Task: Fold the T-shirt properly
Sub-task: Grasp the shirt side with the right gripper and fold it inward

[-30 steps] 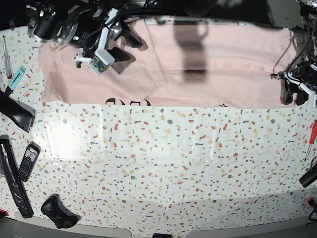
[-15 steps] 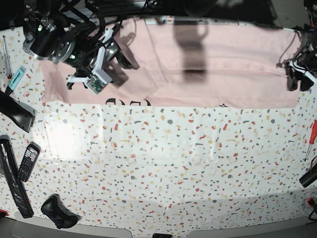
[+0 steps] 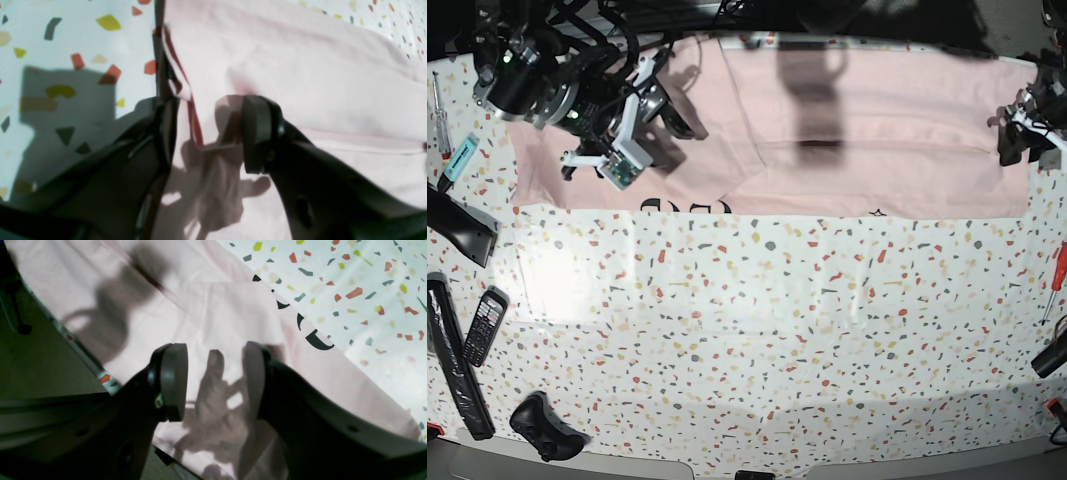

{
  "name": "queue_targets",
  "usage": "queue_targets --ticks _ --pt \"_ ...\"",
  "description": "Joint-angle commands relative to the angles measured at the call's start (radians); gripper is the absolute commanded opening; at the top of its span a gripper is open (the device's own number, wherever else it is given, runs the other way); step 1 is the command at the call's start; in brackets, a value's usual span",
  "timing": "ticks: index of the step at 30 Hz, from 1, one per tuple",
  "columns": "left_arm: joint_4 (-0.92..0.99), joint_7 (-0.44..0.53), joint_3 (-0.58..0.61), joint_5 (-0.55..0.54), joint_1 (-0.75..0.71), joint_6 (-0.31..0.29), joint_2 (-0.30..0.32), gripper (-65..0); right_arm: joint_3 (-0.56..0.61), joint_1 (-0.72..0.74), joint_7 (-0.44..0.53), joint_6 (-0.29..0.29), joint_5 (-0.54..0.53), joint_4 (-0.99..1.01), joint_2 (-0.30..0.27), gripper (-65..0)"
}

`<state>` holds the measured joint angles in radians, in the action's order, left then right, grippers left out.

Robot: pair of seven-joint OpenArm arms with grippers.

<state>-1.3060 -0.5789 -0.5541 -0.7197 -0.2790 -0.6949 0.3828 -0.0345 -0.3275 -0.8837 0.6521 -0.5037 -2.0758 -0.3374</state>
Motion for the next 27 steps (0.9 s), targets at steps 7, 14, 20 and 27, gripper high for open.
queue_targets --ticks 7,14,20,27 --pt "-0.01 0.007 -0.008 -0.023 -0.001 -0.003 0.019 -65.0 -0.005 0.006 0.023 0.005 -0.011 -0.02 -0.009 -38.3" --pt "-0.01 0.138 -0.009 0.072 -0.001 -0.003 0.036 -65.0 -0.006 0.015 0.031 0.005 0.008 -0.02 -0.009 -38.3" --pt "-0.043 0.095 -0.009 0.09 -0.001 0.054 0.134 -65.0 -0.009 0.032 0.042 0.005 0.006 -0.02 -0.009 -38.3" --pt "-0.284 -0.094 -0.01 -0.029 -0.043 0.105 0.119 -65.0 -0.01 0.056 0.042 0.005 0.006 -0.02 -0.009 -38.3"
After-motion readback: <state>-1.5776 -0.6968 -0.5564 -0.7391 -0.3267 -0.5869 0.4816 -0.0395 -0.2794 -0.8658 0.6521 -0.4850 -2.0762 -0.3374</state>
